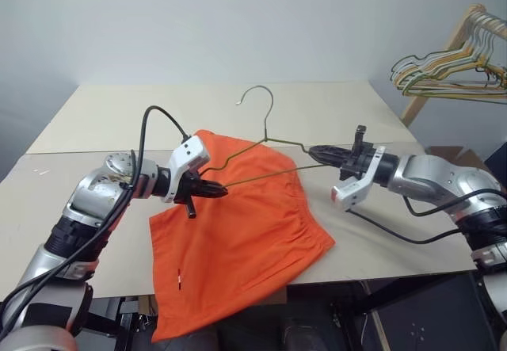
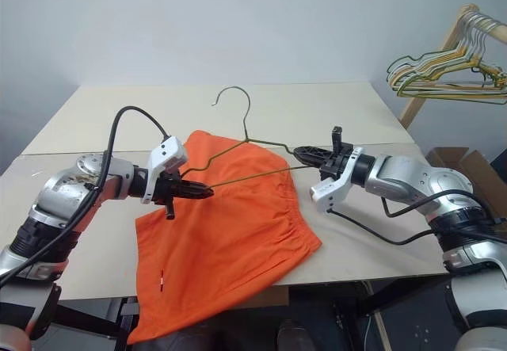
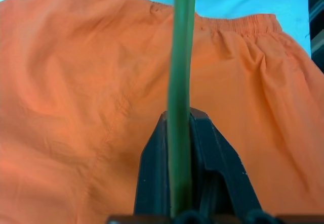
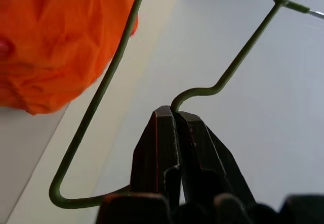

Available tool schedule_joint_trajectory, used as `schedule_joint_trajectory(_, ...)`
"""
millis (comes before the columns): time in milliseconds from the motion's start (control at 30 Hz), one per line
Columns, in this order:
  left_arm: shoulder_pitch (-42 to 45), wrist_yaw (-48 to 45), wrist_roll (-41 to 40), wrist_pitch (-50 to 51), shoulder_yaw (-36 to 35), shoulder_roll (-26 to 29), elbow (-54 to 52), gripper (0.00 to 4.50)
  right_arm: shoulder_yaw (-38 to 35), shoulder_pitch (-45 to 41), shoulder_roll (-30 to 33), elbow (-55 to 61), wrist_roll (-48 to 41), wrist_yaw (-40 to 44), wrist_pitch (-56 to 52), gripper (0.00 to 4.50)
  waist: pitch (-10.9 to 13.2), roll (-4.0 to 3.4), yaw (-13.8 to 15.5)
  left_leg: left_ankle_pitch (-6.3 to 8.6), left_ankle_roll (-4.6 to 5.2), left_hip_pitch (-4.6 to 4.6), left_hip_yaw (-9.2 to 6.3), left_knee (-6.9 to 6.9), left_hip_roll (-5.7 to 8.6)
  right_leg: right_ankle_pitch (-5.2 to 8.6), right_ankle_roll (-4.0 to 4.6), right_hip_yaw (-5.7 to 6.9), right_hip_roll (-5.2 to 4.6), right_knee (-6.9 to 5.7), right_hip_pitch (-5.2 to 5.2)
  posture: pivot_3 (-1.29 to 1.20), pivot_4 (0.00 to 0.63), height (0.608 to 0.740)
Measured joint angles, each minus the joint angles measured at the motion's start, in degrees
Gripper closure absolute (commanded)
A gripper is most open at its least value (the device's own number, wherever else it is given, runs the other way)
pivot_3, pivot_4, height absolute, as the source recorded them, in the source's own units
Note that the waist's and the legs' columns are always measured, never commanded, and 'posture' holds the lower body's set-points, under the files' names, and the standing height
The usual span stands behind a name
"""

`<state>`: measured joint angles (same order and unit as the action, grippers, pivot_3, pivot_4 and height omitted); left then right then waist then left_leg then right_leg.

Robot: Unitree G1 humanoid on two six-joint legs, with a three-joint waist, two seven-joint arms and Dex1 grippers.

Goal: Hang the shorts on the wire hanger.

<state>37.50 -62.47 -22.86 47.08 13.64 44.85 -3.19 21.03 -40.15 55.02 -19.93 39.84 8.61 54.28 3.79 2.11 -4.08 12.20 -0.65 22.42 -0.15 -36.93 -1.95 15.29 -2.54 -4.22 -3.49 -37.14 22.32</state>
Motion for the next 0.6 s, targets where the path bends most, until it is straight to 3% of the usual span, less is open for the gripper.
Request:
schedule_joint_trajectory(200,-0.89,-0.16,2.89,-3.48,-1.07,3.76,-0.52,4.5,2.3,4.61,5.32,5.49,-22.04,16.87,2.14,1.27,0.0,-0.01,-0.22,0.0,0.01,-0.09,-0.01,0.01,-0.03,0.0,0.01,-0.02,0.02,-0.03,-0.05,-0.02,0.008,0.74)
schedule_joint_trajectory(300,-3.3,-0.73,6.02,-8.38,-0.88,5.85,-1.11,4.5,2.57,5.34,6.03,10.98,-36.93,27.99,-7.78,0.11,-0.01,0.0,-0.39,0.0,0.01,-0.11,-0.03,0.0,-0.06,-0.01,0.02,-0.01,0.03,-0.05,-0.08,-0.01,0.008,0.74)
schedule_joint_trajectory(433,-4.85,-3.0,7.03,-11.67,-0.53,6.57,-3.22,4.5,2.06,4.18,6.0,18.9,-49.97,40.21,-30.58,0.05,-0.01,-0.01,0.27,0.01,0.01,-0.05,-0.04,-0.09,-0.06,-0.02,0.03,0.04,0.01,-0.05,-0.08,-0.01,0.007,0.74)
schedule_joint_trajectory(600,-4.97,-4.6,8.06,-14.18,0.12,6.46,-4.51,4.5,3.09,-4.92,5.04,23.49,-53.23,54.34,-58.31,0.05,-0.02,-0.02,1.21,0.01,0.02,-0.03,-0.02,-0.14,-0.07,-0.01,0.02,0.11,0.03,-0.04,-0.06,0.0,0.011,0.74)
